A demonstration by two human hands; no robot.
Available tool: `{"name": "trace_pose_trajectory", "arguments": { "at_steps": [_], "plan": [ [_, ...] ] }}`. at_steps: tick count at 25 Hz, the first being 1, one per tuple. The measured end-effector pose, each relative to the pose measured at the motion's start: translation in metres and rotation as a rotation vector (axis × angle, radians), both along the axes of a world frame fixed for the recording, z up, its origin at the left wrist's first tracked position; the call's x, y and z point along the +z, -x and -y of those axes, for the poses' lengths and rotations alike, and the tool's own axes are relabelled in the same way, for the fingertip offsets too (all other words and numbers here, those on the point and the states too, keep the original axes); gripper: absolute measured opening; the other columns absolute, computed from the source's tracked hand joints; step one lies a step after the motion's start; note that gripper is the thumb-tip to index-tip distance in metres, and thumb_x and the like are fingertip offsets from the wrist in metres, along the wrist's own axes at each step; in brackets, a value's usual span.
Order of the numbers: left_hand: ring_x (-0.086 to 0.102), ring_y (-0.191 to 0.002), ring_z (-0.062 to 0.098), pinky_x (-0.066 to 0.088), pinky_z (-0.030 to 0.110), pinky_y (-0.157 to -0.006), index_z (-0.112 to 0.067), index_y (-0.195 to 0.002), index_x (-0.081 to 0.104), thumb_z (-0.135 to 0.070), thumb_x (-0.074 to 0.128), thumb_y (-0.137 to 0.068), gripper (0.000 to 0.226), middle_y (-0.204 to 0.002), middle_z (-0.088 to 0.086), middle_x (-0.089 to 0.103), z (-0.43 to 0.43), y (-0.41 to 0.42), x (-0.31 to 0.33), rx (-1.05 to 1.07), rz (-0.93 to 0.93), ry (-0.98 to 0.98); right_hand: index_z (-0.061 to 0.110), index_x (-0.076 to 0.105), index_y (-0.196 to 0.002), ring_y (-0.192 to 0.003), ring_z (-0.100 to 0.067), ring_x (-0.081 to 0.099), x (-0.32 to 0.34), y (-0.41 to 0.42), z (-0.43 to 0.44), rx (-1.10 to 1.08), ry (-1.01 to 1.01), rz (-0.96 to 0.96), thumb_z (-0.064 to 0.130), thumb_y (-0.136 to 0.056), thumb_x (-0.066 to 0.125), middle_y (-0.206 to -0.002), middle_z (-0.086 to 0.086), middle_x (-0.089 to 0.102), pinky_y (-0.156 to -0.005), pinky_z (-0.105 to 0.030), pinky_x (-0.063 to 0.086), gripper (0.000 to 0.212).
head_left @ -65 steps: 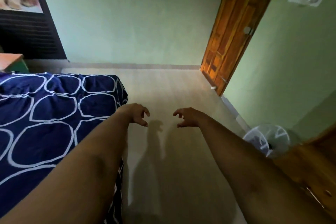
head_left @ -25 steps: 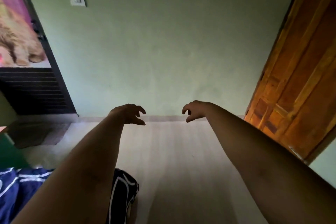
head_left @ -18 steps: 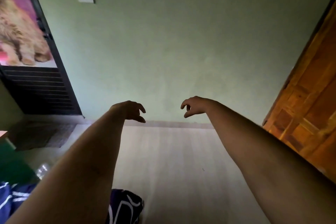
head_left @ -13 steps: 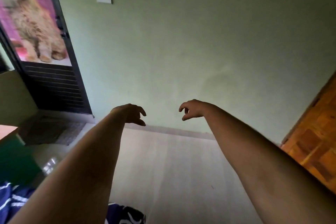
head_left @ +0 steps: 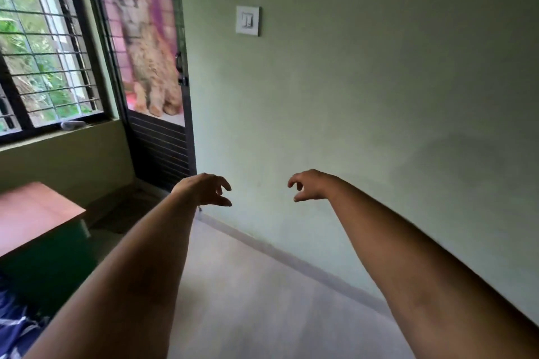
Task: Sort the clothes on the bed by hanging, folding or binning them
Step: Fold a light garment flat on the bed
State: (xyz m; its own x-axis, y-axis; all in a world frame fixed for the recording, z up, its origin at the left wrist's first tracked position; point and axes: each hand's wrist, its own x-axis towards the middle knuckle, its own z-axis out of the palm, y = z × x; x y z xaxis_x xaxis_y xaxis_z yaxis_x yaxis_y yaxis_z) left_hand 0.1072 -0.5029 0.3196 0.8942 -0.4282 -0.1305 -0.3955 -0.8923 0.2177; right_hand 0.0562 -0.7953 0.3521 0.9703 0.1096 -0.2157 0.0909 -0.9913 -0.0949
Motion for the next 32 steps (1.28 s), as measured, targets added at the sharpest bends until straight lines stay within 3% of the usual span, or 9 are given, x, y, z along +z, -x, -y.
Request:
{"name": "trace_pose_trajectory", "arguments": {
  "at_steps": [4, 9, 16, 19, 23, 27, 30, 32],
  "plan": [
    [0.061, -0.095, 0.009, 0.049, 0.029, -0.091, -0.04, -0.109, 0.061, -0.057, 0.074, -0.072, 0.043, -0.107, -0.012, 0.066, -0.009, -0.055, 0.005, 0.094, -0.043, 0.034, 0.026, 0.051, -0.131, -0.105, -0.019, 0.055, 0.006, -0.086, -0.011, 0.112, -0.024, 0.031, 0.033, -0.086, 0.066, -0.12, 0.0, 0.058, -0.081, -0.026, 0.04, 0.048],
    [0.062, -0.095, 0.009, 0.049, 0.027, -0.087, -0.042, -0.115, 0.061, -0.059, 0.074, -0.07, 0.05, -0.113, -0.015, 0.066, -0.069, -0.112, -0.011, 0.231, -0.037, 0.016, 0.026, 0.05, -0.132, -0.107, -0.02, 0.055, -0.006, -0.179, -0.072, 0.268, -0.023, -0.001, 0.033, -0.087, 0.066, -0.123, -0.001, 0.058, -0.087, -0.03, 0.044, 0.048],
    [0.061, -0.103, 0.01, 0.046, 0.023, -0.085, -0.034, -0.124, 0.058, -0.056, 0.075, -0.071, 0.06, -0.11, -0.014, 0.064, -0.178, -0.216, -0.013, 0.376, 0.0, 0.008, 0.023, 0.052, -0.132, -0.107, -0.022, 0.057, -0.013, -0.319, -0.199, 0.515, 0.012, 0.004, 0.03, -0.087, 0.066, -0.122, -0.004, 0.06, -0.09, -0.029, 0.045, 0.047],
    [0.061, -0.105, 0.01, 0.042, 0.019, -0.082, -0.033, -0.122, 0.059, -0.053, 0.074, -0.074, 0.054, -0.113, -0.014, 0.064, -0.225, -0.26, -0.007, 0.468, -0.001, 0.029, 0.022, 0.052, -0.132, -0.107, -0.021, 0.057, -0.002, -0.381, -0.257, 0.565, 0.007, 0.023, 0.03, -0.087, 0.067, -0.121, -0.004, 0.061, -0.09, -0.03, 0.045, 0.048],
    [0.062, -0.1, 0.011, 0.049, 0.025, -0.086, -0.037, -0.122, 0.06, -0.059, 0.074, -0.069, 0.059, -0.107, -0.013, 0.065, -0.304, -0.312, -0.006, 0.573, 0.008, 0.031, 0.022, 0.05, -0.134, -0.11, -0.022, 0.057, -0.003, -0.45, -0.343, 0.64, -0.041, 0.015, 0.03, -0.088, 0.066, -0.123, -0.003, 0.06, -0.093, -0.032, 0.046, 0.049],
    [0.062, -0.094, 0.01, 0.051, 0.029, -0.088, -0.038, -0.12, 0.059, -0.06, 0.074, -0.068, 0.059, -0.104, -0.013, 0.066, -0.364, -0.329, -0.015, 0.647, -0.049, 0.02, 0.024, 0.05, -0.134, -0.112, -0.021, 0.057, -0.024, -0.5, -0.41, 0.735, 0.006, 0.005, 0.032, -0.089, 0.064, -0.123, 0.001, 0.059, -0.096, -0.037, 0.047, 0.048],
    [0.059, -0.103, 0.011, 0.044, 0.021, -0.089, -0.031, -0.123, 0.058, -0.054, 0.072, -0.077, 0.053, -0.115, -0.014, 0.064, -0.414, -0.341, -0.013, 0.708, -0.068, 0.002, 0.023, 0.053, -0.131, -0.113, -0.02, 0.056, -0.034, -0.544, -0.472, 0.813, 0.022, 0.021, 0.034, -0.087, 0.065, -0.122, 0.0, 0.059, -0.096, -0.035, 0.046, 0.047],
    [0.058, -0.099, 0.011, 0.042, 0.02, -0.086, -0.032, -0.123, 0.057, -0.052, 0.071, -0.078, 0.051, -0.117, -0.013, 0.063, -0.445, -0.347, -0.013, 0.774, -0.074, 0.017, 0.021, 0.054, -0.13, -0.113, -0.02, 0.056, -0.039, -0.569, -0.516, 0.882, 0.023, 0.013, 0.034, -0.086, 0.066, -0.123, -0.001, 0.06, -0.097, -0.032, 0.045, 0.047]
  ]
}}
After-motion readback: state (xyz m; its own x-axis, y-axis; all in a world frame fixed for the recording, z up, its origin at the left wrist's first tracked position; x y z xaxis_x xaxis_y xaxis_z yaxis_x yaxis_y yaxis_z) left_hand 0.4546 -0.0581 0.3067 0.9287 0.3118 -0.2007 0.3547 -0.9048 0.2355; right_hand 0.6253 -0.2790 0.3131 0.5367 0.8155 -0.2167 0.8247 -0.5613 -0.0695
